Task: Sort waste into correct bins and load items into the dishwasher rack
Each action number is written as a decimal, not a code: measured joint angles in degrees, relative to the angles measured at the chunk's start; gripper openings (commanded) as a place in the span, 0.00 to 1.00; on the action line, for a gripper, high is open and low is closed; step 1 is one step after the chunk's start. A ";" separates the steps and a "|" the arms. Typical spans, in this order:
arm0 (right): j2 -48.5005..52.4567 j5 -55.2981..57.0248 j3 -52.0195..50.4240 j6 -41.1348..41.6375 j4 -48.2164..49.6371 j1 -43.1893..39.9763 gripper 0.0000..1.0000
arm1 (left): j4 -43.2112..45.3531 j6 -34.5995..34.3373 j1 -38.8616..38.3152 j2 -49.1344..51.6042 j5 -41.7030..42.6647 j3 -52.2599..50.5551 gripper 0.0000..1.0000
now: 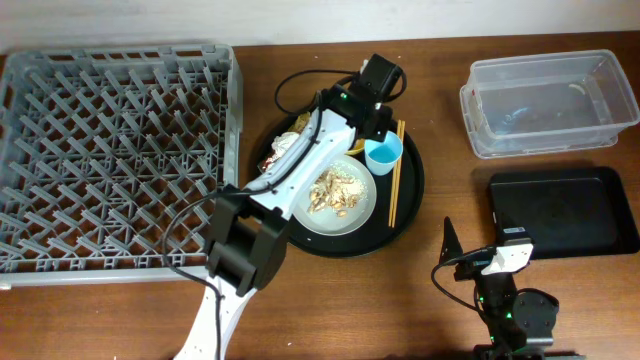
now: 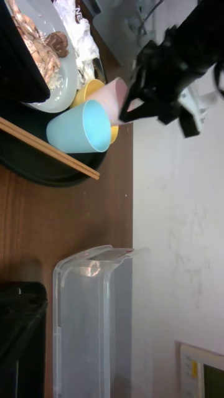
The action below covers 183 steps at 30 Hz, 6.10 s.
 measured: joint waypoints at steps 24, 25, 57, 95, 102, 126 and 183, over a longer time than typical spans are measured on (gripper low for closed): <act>0.00 0.02 0.00 0.04 0.00 0.00 0.98 | -2.51 -7.98 64.00 -21.38 69.81 -19.52 0.01; 0.00 0.00 0.00 0.00 0.00 0.00 0.98 | 0.85 -8.17 65.59 -21.38 71.93 -22.62 0.01; 0.00 0.02 0.00 0.07 0.00 0.00 0.98 | 61.07 -41.92 69.96 -13.94 79.32 -46.53 0.01; 0.00 0.02 0.00 0.02 0.02 0.00 0.99 | 24.61 -4.09 66.40 -40.22 36.39 -46.29 0.01; 0.00 0.00 0.00 0.04 0.00 0.00 0.98 | 30.51 5.31 45.94 -36.06 5.20 -45.99 0.01; 0.00 0.02 0.00 0.04 0.00 0.00 0.98 | 26.77 8.70 51.84 -32.24 -1.88 -46.56 0.01; 0.00 0.00 0.00 0.02 0.02 0.00 0.98 | 23.28 6.43 57.13 -32.52 8.52 -46.31 0.72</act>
